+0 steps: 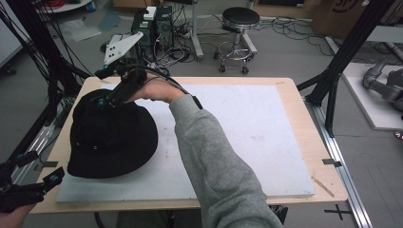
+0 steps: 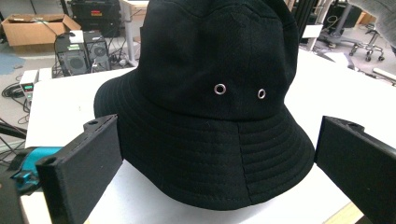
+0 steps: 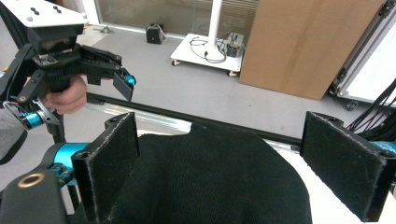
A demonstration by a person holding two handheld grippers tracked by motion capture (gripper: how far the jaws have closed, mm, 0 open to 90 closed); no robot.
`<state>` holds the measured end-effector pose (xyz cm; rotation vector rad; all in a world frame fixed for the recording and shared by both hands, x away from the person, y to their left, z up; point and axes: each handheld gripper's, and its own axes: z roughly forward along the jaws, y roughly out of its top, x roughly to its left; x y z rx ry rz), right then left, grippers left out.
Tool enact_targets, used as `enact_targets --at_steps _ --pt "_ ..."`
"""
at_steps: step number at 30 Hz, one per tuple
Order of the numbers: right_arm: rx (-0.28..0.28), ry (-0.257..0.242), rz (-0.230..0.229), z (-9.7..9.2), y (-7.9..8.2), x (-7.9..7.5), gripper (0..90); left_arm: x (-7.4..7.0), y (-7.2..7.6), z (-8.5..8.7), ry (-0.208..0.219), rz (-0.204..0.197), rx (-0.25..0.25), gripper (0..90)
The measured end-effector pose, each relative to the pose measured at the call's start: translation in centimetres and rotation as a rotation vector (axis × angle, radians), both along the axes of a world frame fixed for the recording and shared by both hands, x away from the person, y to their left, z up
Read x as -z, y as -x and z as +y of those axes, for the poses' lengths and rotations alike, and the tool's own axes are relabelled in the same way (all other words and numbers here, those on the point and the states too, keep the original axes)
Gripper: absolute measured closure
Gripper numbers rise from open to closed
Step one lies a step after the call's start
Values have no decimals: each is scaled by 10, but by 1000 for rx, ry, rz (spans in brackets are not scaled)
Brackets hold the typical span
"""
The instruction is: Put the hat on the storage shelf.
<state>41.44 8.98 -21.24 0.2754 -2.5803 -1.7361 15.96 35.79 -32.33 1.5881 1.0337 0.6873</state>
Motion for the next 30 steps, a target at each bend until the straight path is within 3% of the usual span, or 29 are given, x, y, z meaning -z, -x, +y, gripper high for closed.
enact_targets --at_steps 10,13,19,27,30 --pt "30 -18 2 -16 -1 0 116 1 -2 -3 -3 1 6 17" --pt "61 -11 7 -30 -4 2 116 1 -3 -3 -6 1 9 17" --pt "121 -44 9 -59 -7 4 116 0 -7 -5 -2 3 19 17" --pt "235 -8 15 -101 -11 5 116 0 -16 -9 2 1 36 17" --pt "275 -45 1 -118 -10 6 115 -1 -19 -10 4 -2 42 17"
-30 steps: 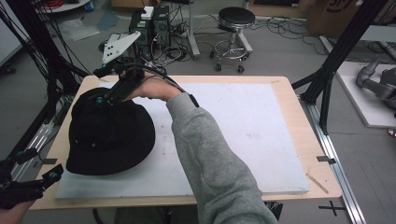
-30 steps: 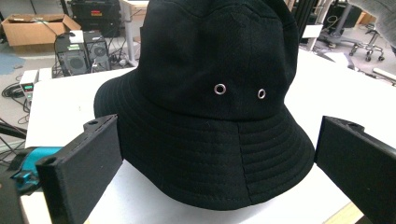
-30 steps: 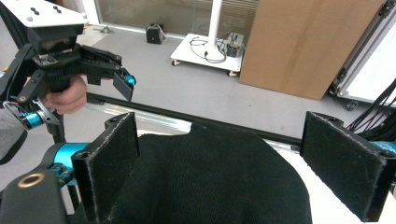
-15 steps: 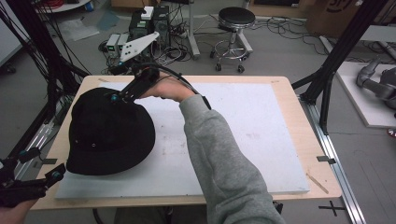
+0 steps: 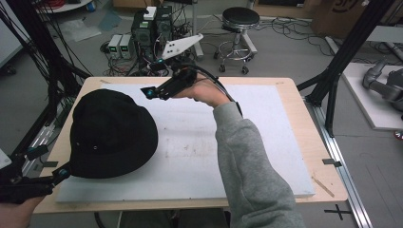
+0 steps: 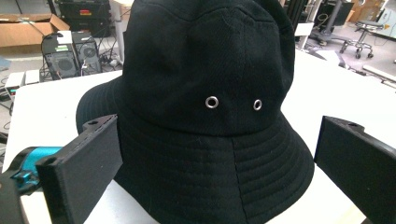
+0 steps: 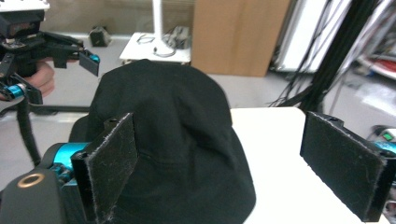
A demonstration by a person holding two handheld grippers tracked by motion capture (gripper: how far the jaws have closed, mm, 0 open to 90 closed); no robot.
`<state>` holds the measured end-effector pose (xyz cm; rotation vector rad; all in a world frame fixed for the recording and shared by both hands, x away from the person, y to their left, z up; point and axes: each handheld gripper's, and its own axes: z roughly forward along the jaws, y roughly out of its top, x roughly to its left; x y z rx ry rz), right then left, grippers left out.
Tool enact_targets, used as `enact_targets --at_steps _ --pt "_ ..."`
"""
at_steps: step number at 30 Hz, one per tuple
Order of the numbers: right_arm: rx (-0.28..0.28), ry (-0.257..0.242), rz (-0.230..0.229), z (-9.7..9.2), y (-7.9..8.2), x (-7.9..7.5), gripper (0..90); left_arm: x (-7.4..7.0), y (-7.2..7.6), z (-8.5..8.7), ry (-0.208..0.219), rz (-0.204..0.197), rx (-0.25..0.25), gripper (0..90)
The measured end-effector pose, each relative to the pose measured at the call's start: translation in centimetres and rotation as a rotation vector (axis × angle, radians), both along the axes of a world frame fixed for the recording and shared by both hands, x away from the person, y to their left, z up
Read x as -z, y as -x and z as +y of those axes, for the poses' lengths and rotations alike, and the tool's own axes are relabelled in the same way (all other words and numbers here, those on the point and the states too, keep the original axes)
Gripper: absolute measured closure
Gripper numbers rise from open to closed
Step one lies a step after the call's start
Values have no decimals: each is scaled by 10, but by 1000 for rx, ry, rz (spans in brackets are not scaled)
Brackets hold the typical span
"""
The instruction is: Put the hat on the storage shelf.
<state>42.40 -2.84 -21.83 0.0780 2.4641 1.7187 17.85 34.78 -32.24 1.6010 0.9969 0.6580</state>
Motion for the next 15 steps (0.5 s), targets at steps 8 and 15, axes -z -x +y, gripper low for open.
enact_targets --at_steps 8,15 --pt "96 -7 22 -50 0 20 115 -3 -8 -6 -3 -6 25 17" --pt "174 -24 41 -95 5 33 116 -4 -15 -9 2 -8 40 17"
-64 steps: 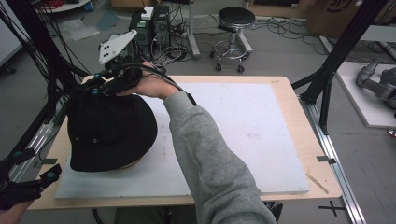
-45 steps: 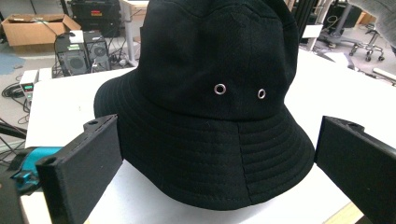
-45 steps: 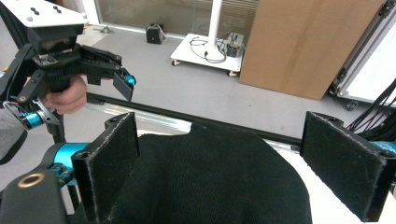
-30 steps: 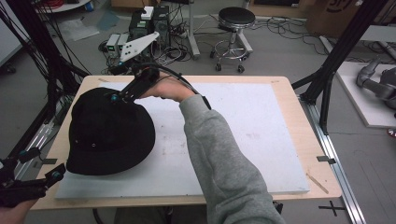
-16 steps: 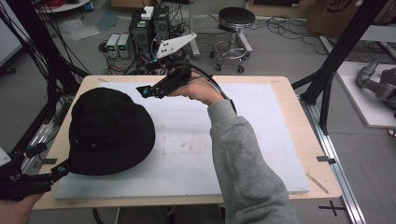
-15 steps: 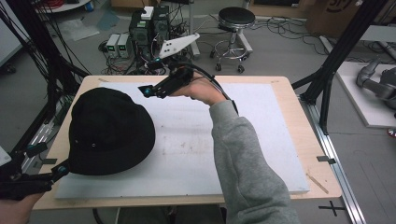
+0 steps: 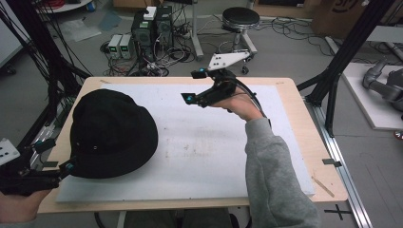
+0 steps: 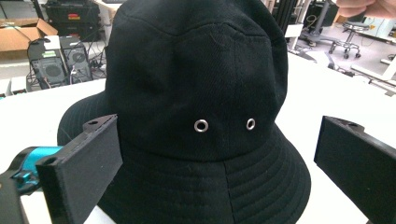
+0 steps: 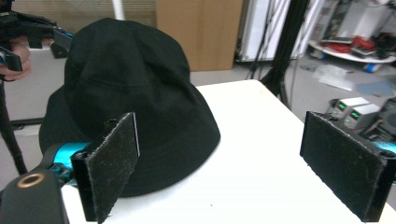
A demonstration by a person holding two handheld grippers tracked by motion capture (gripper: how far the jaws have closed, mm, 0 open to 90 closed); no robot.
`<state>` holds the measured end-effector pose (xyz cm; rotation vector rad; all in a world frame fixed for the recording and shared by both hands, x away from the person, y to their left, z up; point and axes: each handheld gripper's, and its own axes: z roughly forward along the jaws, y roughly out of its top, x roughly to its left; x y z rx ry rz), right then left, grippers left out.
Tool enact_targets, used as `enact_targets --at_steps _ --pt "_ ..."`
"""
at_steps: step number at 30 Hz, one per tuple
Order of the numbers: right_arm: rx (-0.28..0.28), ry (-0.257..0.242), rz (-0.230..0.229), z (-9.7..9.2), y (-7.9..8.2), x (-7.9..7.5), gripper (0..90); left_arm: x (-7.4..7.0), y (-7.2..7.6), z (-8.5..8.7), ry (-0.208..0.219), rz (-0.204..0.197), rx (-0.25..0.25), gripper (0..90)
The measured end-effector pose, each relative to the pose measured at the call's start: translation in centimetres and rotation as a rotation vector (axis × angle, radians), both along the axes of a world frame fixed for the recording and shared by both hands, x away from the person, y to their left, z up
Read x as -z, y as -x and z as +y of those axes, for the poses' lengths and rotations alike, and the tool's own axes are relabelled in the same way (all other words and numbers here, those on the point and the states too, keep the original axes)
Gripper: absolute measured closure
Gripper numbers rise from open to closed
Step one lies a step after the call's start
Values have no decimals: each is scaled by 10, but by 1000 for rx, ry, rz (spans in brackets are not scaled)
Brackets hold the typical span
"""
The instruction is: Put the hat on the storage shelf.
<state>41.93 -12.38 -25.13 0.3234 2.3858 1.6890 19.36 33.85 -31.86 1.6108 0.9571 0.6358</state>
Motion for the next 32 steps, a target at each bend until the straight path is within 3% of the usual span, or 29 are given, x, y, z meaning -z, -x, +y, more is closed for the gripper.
enact_targets --at_steps 14,19,26,28,29,32 --pt "267 -61 7 -80 20 27 115 -2 -10 -4 5 -6 21 17" --pt "375 -45 2 -100 30 39 115 -2 -11 -5 8 -6 22 17" --pt "599 -32 -21 -127 54 57 115 -3 -12 -4 11 -7 21 17" --pt "670 -23 -28 -136 63 62 62 -4 -12 -4 12 -10 20 17" --pt "707 -28 -33 -140 68 66 13 -4 -12 -4 12 -10 19 17" --pt "808 -76 -39 -151 87 77 12 -6 -12 -3 16 -17 18 17"
